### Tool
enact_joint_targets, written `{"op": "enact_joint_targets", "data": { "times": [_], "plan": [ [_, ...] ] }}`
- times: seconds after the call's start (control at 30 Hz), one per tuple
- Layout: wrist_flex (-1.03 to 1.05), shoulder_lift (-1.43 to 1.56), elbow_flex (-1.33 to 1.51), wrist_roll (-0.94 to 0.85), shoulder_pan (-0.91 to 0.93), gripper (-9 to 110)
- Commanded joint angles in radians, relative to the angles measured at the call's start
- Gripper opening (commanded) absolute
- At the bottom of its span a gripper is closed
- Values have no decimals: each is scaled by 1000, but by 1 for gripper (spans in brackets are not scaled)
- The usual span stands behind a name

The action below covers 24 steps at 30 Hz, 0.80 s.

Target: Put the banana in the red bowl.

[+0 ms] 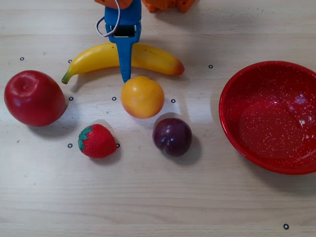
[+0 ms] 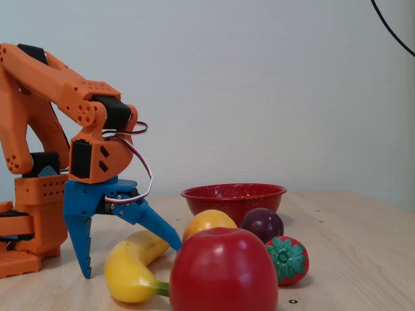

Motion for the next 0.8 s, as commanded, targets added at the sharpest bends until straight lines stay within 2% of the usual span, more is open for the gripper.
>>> {"op": "enact_joint_targets", "data": {
  "times": [0.0,0.77],
  "plan": [
    [-35,-8,-41,-12,23,53],
    [-31,-9,-46,20,12,25]
  ]
}}
